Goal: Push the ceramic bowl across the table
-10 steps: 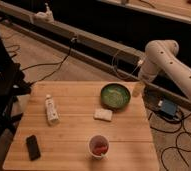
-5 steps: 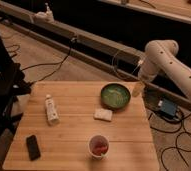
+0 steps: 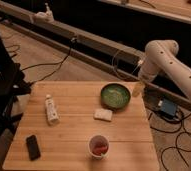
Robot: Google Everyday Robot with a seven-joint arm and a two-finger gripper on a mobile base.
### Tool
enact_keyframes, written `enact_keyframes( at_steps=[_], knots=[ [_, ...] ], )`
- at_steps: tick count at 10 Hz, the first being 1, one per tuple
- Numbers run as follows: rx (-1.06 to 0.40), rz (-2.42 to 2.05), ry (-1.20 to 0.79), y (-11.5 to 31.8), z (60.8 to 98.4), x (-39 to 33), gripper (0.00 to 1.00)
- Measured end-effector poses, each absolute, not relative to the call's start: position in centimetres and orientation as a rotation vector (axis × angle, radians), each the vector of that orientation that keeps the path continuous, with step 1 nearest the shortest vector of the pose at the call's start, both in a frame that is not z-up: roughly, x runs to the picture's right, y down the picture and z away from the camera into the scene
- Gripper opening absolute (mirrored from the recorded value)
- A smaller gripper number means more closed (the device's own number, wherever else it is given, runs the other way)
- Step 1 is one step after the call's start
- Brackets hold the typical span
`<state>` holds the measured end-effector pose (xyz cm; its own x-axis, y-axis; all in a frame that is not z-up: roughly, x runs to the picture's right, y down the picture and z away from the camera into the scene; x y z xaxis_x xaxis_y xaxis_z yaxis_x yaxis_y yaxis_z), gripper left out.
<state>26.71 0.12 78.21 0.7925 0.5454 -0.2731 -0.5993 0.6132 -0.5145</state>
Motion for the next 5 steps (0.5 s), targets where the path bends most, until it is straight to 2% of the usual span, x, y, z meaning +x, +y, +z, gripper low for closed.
enact_keyframes(
  at_steps=[1, 2, 5],
  knots=[
    [-0.627, 0.661, 0.092, 0.13, 78.20, 26.72, 0.75],
    [-0.627, 0.661, 0.092, 0.13, 78.20, 26.73, 0.67],
    [-0.627, 0.661, 0.092, 0.13, 78.20, 26.73, 0.36]
  ],
)
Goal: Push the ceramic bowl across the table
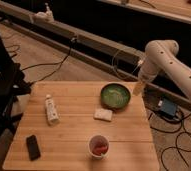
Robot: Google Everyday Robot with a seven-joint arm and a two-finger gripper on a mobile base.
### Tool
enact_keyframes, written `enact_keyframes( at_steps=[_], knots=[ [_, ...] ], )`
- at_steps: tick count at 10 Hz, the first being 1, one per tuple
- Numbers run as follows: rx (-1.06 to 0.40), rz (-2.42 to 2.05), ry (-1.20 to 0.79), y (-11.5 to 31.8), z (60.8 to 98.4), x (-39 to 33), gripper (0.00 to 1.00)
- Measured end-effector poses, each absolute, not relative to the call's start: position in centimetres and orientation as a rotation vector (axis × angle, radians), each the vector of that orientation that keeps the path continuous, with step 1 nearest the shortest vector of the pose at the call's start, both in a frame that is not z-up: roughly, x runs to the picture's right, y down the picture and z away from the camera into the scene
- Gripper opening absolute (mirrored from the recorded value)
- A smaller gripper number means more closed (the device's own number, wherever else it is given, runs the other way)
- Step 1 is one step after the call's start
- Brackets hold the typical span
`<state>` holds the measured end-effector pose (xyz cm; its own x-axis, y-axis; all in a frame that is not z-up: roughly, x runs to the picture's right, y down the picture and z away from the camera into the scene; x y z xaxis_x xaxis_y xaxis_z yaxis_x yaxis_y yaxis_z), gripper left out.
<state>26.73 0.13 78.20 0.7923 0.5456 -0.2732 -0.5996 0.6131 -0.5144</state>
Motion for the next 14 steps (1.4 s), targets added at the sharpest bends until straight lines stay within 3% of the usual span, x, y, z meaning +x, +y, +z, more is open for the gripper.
enact_keyframes(
  at_steps=[4, 11, 14],
  knots=[
    [-0.597, 0.633, 0.118, -0.6, 78.7, 27.8, 0.01],
    [-0.542, 0.637, 0.161, 1.7, 85.5, 31.2, 0.00],
    [-0.539, 0.645, 0.164, 2.1, 86.1, 31.3, 0.00]
  ],
)
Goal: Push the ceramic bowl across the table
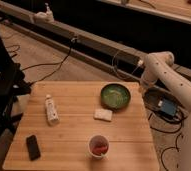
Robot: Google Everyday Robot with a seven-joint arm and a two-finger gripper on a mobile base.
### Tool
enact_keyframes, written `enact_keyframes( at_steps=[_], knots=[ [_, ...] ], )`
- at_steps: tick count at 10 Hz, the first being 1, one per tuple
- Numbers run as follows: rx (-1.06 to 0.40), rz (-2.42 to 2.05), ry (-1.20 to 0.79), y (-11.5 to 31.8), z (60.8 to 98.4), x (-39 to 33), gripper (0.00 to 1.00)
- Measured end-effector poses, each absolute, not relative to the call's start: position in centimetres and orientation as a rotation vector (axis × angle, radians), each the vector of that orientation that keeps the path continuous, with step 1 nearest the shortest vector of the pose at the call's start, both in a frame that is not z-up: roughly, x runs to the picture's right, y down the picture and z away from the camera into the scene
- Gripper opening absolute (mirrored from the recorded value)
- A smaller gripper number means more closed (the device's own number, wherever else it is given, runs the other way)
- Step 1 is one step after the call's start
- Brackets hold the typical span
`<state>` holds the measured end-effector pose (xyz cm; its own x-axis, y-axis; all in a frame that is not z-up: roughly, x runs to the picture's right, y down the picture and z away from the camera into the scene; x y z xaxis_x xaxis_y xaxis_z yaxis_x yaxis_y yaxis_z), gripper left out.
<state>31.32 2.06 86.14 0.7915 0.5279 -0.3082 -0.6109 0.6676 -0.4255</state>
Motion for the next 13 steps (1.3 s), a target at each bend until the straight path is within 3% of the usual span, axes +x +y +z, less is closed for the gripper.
enact_keyframes(
  at_steps=[3, 7, 13],
  knots=[
    [-0.545, 0.643, 0.167, 2.4, 86.5, 31.2, 0.00],
    [-0.620, 0.655, 0.224, 6.6, 89.8, 32.3, 0.00],
    [-0.681, 0.662, 0.218, 8.9, 93.8, 30.7, 0.00]
  ],
)
